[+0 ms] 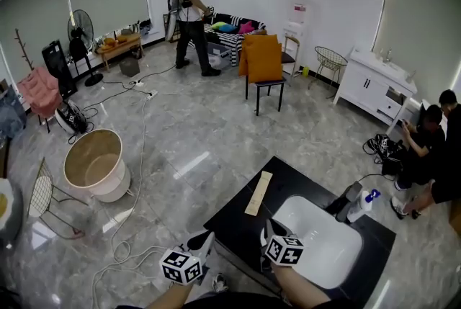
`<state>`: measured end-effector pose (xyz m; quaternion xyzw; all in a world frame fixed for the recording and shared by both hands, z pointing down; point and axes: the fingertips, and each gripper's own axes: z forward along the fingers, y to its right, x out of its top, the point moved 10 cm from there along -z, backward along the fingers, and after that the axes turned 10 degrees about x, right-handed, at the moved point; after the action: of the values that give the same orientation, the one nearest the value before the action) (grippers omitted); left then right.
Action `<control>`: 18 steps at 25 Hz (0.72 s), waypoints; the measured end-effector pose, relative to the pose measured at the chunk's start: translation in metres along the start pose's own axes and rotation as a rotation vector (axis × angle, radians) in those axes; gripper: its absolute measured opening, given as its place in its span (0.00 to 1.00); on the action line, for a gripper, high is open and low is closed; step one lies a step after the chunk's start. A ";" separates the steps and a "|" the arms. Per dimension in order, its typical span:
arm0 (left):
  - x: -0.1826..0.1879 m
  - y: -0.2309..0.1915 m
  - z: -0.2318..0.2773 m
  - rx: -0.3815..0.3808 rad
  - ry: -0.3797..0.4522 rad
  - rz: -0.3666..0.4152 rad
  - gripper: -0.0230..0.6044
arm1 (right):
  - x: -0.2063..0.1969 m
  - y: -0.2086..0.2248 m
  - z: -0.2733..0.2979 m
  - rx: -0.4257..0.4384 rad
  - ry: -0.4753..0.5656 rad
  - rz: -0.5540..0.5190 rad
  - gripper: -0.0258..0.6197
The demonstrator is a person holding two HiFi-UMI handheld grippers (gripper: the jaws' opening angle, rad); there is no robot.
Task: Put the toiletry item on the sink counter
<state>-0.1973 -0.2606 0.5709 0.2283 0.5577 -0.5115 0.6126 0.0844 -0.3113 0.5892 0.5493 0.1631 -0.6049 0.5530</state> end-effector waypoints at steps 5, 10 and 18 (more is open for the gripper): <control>-0.013 0.024 -0.018 0.033 0.017 0.012 0.04 | -0.003 -0.011 -0.034 0.066 0.014 -0.072 0.04; -0.022 0.053 -0.036 0.077 0.030 0.020 0.04 | -0.007 -0.009 -0.074 0.106 0.023 -0.079 0.04; -0.045 0.097 -0.067 0.111 0.040 0.021 0.04 | -0.018 -0.007 -0.126 0.155 0.010 -0.149 0.04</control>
<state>-0.1359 -0.1506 0.5660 0.2779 0.5383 -0.5305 0.5929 0.1360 -0.1982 0.5586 0.5798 0.1590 -0.6523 0.4616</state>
